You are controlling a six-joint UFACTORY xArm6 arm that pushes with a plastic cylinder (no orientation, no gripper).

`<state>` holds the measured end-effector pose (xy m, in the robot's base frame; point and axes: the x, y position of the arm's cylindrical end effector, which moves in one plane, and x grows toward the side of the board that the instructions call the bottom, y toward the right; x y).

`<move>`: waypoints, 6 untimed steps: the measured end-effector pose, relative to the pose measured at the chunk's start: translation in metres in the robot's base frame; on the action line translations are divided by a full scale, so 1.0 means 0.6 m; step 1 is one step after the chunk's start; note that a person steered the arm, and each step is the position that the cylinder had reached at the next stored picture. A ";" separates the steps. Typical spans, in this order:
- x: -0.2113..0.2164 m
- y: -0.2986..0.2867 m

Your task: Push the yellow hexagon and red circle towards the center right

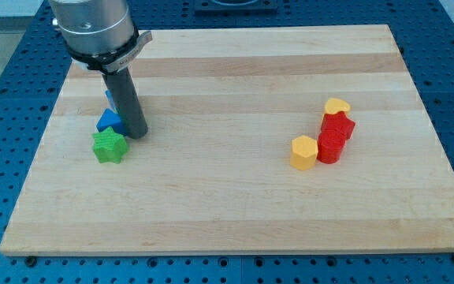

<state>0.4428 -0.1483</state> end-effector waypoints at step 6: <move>0.082 0.279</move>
<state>0.4920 0.0193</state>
